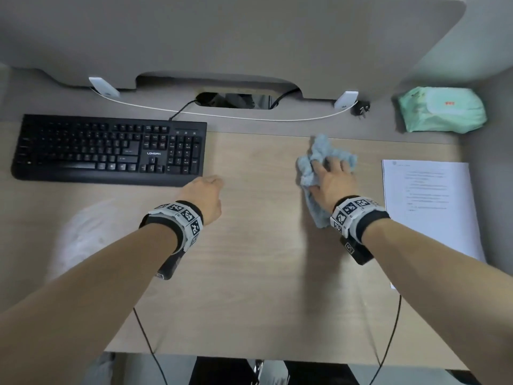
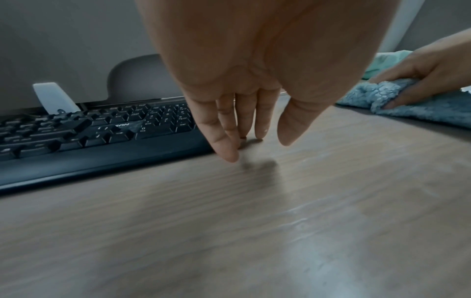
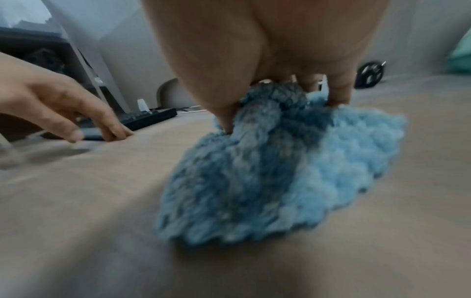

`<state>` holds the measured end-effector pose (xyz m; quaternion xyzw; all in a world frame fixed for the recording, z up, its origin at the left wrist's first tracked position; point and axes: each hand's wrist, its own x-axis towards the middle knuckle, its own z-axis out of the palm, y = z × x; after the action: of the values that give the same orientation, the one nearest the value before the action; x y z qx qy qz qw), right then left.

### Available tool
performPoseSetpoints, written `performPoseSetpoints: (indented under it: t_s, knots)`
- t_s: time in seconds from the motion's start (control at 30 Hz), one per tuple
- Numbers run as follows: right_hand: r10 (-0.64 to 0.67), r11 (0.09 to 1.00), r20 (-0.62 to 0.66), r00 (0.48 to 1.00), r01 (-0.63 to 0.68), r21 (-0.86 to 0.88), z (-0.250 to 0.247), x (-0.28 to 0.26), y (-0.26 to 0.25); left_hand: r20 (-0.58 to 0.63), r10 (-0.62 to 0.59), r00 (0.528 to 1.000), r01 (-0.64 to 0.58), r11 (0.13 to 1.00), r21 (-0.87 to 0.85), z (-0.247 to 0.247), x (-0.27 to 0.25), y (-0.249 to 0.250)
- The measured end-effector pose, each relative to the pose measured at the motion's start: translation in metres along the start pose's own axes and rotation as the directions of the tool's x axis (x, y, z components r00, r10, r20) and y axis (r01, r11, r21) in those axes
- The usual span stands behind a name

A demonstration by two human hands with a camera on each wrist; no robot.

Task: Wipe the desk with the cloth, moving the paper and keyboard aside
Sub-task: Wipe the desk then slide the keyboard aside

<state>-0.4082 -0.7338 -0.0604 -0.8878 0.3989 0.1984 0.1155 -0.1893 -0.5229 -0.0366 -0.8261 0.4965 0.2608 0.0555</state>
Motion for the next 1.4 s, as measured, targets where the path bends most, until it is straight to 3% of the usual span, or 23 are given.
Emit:
performPoseSetpoints:
  t_s: [0.1,0.2,0.27,0.37,0.47,0.53,0.63,0.7,0.77,0.87,0.97,1.17,1.27,1.4]
  knots:
    - [0.12,0.992,0.121,0.985,-0.125,0.034,-0.01,0.005,-0.029,0.022,-0.018,1.0,0.018,1.0,-0.021,0.004,-0.002,-0.002]
    - [-0.037,0.997,0.246,0.969,0.019,0.075,0.001,-0.006,-0.095,0.097,-0.1,0.99,0.118,0.974,-0.193,0.005,-0.006,-0.009]
    - [-0.178,0.976,0.248,0.952,0.138,0.171,0.011,-0.025,-0.137,0.084,-0.148,0.985,0.169,0.908,-0.384,0.002,-0.011,-0.018]
    - [-0.321,0.933,0.265,0.909,0.256,0.253,0.015,-0.051,-0.19,-0.042,-0.261,0.964,0.192,0.8,-0.568,-0.002,-0.017,-0.047]
    - [-0.395,0.893,0.332,0.857,0.273,0.358,0.01,-0.052,-0.226,-0.029,-0.433,0.901,0.275,0.621,-0.734,-0.014,-0.024,-0.099]
    - [-0.417,0.852,0.369,0.831,0.215,0.478,-0.002,-0.045,-0.242,-0.006,-0.515,0.857,0.323,0.546,-0.773,-0.023,-0.027,-0.143]
    - [-0.318,0.752,0.333,0.888,0.023,0.659,-0.029,-0.033,-0.267,-0.006,-0.615,0.788,0.388,0.505,-0.771,-0.036,-0.034,-0.212]
    - [-0.175,0.775,0.199,0.964,0.01,0.632,-0.042,-0.018,-0.278,-0.051,-0.68,0.732,0.432,0.52,-0.737,-0.041,-0.039,-0.243]
    - [-0.025,0.823,0.049,0.998,-0.007,0.568,-0.047,0.003,-0.291,-0.091,-0.72,0.688,0.467,0.535,-0.704,-0.045,-0.041,-0.276]
    - [0.171,0.766,0.039,0.984,-0.158,0.623,-0.044,0.035,-0.292,-0.128,-0.764,0.633,0.488,0.521,-0.7,-0.049,-0.038,-0.312]
    - [0.302,0.675,0.116,0.946,-0.298,0.675,-0.039,0.052,-0.292,-0.056,-0.799,0.598,0.535,0.451,-0.715,-0.047,-0.029,-0.351]
    - [0.351,0.61,0.116,0.929,-0.321,0.724,-0.032,0.063,-0.31,0.053,-0.815,0.577,0.557,0.345,-0.755,-0.044,-0.022,-0.382]
    - [0.375,0.584,0.123,0.919,-0.337,0.739,-0.031,0.067,-0.312,0.025,-0.825,0.565,0.546,0.351,-0.761,-0.044,-0.019,-0.386]
    - [0.396,0.573,0.105,0.912,-0.335,0.748,-0.038,0.062,-0.303,0.061,-0.839,0.541,0.622,0.35,-0.7,-0.051,-0.019,-0.379]
